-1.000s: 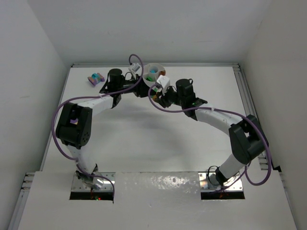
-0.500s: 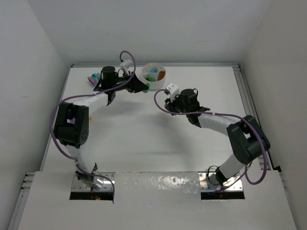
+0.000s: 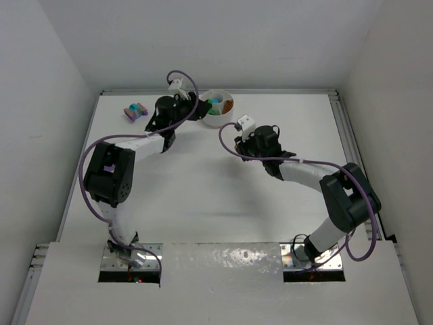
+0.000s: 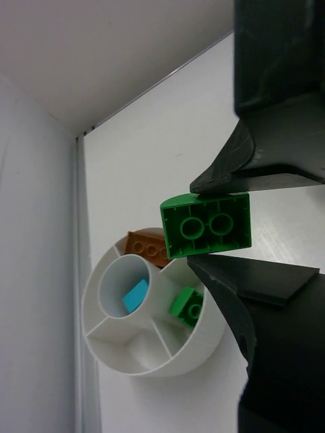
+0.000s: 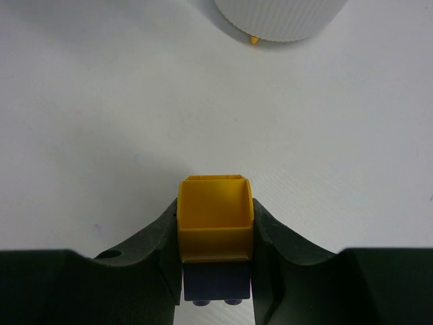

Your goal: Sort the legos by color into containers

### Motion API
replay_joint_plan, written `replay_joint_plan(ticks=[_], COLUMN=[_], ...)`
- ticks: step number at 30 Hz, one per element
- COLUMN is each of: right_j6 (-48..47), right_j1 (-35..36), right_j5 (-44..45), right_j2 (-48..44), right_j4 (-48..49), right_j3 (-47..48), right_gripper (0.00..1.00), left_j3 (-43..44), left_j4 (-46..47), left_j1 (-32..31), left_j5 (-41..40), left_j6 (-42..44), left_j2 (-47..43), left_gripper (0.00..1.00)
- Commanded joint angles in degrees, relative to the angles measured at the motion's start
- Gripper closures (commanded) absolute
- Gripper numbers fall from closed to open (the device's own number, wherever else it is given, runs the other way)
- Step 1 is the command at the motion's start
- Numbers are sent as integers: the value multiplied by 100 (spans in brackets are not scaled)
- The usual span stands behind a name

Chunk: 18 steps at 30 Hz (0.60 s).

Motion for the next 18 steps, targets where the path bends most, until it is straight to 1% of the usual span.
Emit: replay_joint_plan(ticks=[1, 4, 5, 6, 7, 8, 9, 11, 12, 14, 16, 18], right_j6=[95, 34, 16, -10, -45, -124, -160, -265, -283, -283, -257, -248], right_j1=[21, 21, 21, 21, 21, 21, 21, 21, 12, 21, 3, 3], right_j5=[40, -4, -4, -4, -4, -4, -4, -13, -22, -22, -4, 13], right_j2=[-172, -233, -251, -268, -277, -286, -277, -286, -295, -304, -295, -313], right_j4=[166, 69, 25, -28, -185, -291, -379, -590, -678, -731, -784, -810], right_j3=[69, 17, 17, 34, 78, 165, 201, 297, 324, 351, 351, 316], right_gripper=[100, 100, 100, 100, 100, 100, 100, 100, 100, 100, 100, 100], left_j3=[-62, -281, -430, -501, -580, -676, -712, -756, -739, -652, -590, -467], left_j4=[1284, 1979, 2155, 2522, 2700, 2876, 3173, 3447, 3605, 3659, 3677, 3564], left_j1=[-254, -360, -369, -386, -404, -413, -456, -492, -500, -500, -492, -500], left_j5=[-1171, -1524, -1552, -1552, -1587, -1596, -1605, -1596, -1518, -1429, -1437, -1621], left_j6=[341, 991, 1280, 1422, 1545, 1877, 2080, 2572, 2662, 2924, 3014, 2944], left_j2=[222, 380, 441, 476, 512, 590, 635, 775, 828, 942, 1030, 1153], left_gripper=[100, 100, 100, 100, 100, 100, 100, 100, 100, 100, 100, 100])
